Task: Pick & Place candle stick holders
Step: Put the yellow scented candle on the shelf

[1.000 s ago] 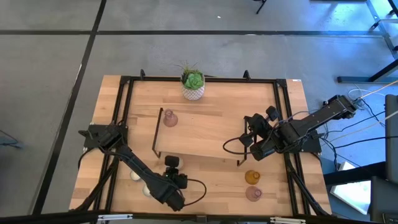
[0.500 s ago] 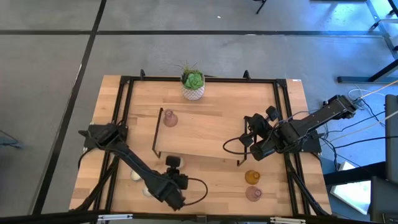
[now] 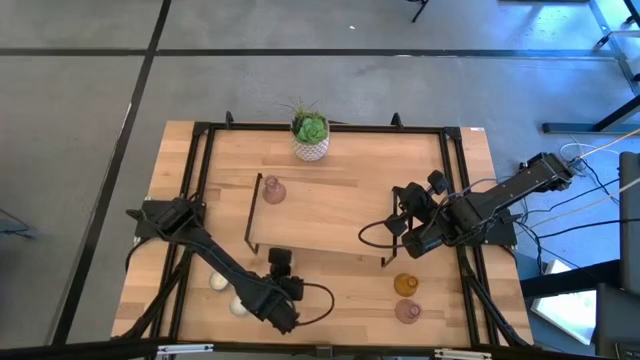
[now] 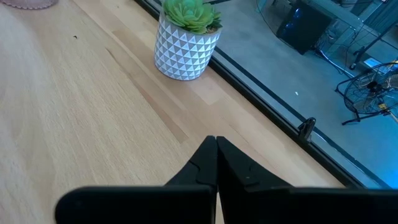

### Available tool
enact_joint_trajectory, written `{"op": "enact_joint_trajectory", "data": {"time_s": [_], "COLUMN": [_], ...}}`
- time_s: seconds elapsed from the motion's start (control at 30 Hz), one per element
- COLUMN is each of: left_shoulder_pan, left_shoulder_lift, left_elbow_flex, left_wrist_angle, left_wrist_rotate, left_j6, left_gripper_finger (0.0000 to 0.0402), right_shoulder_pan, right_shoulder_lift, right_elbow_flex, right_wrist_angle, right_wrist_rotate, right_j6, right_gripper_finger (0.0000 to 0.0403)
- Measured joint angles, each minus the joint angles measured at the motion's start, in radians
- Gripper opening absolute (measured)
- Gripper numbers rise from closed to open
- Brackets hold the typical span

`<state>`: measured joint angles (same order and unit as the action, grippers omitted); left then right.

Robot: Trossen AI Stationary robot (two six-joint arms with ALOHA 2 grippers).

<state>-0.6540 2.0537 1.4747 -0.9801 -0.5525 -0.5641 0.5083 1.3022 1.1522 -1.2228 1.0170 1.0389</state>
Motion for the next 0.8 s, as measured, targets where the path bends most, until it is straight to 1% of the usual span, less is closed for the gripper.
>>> {"op": "enact_joint_trajectory", "data": {"time_s": [0.1, 0.2, 0.47, 0.63, 0.8], "left_shoulder_pan": [0.003, 0.003, 0.003, 0.003, 0.003], "left_shoulder_lift": [0.0, 0.001, 0.001, 0.001, 0.001], "left_elbow_flex": [-0.029, -0.032, -0.032, -0.032, -0.032], "left_wrist_angle": [0.031, 0.028, 0.031, 0.036, 0.036], "left_wrist_rotate": [0.004, 0.004, 0.006, 0.023, 0.05], "left_j6": [-0.014, -0.017, -0.026, -0.028, -0.028], "left_gripper_finger": [0.0122, 0.0116, 0.0084, 0.0064, 0.0053], "right_shoulder_pan": [0.0, 0.0, 0.0, 0.0, 0.0], "right_shoulder_lift": [0.0, 0.0, 0.0, 0.0, 0.0], "right_elbow_flex": [0.0, 0.0, 0.0, 0.0, 0.0], "right_wrist_angle": [0.0, 0.0, 0.0, 0.0, 0.0], "right_wrist_rotate": [0.0, -0.001, 0.0, -0.001, -0.001], "right_j6": [0.0, 0.0, 0.0, 0.0, 0.0], "right_gripper_finger": [0.0, 0.0, 0.0, 0.0, 0.0]}}
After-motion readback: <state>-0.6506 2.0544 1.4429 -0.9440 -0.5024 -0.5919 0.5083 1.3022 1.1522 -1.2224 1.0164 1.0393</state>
